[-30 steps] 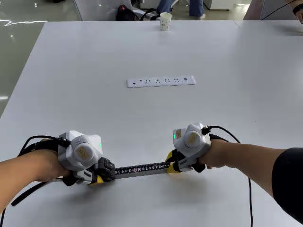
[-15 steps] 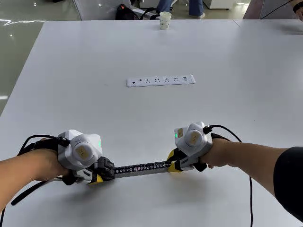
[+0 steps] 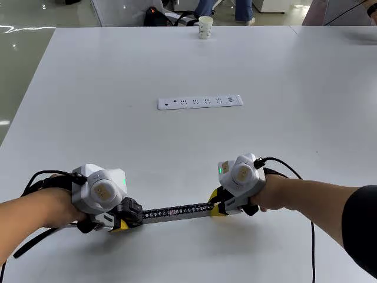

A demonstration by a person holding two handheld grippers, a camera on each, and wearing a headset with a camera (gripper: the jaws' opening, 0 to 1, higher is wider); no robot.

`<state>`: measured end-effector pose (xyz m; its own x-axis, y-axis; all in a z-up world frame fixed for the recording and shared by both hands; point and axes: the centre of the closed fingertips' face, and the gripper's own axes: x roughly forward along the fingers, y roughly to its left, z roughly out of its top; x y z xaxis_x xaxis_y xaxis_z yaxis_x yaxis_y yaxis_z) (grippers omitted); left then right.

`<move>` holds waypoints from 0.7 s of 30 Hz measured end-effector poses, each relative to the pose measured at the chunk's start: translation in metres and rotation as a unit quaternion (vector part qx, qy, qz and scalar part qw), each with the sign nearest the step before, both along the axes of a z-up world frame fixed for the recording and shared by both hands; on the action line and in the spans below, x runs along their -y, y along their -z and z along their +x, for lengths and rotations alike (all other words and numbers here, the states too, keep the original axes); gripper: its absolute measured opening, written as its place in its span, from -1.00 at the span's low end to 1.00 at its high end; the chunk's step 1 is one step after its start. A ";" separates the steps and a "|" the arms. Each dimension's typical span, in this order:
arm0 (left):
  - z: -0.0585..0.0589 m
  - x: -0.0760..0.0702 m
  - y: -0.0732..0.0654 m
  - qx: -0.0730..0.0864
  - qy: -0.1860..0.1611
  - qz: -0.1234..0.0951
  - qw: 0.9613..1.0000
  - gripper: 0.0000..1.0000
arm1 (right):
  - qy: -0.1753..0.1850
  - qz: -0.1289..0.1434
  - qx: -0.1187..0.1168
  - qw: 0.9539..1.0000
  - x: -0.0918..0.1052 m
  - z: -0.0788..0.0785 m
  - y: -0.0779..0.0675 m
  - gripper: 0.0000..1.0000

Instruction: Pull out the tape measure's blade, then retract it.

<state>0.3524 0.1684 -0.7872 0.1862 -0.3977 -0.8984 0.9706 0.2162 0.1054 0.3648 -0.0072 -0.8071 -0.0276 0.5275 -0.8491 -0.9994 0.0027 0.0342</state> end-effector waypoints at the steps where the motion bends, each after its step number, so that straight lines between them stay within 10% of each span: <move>1: 0.000 0.000 0.000 0.000 0.000 0.000 1.000 -0.31 | 0.000 0.000 0.000 1.000 0.000 0.000 0.000 -0.81; 21: 0.000 0.000 -0.001 0.000 -0.001 0.000 1.000 -0.31 | 0.005 -0.003 0.000 1.000 0.008 0.001 0.000 -0.81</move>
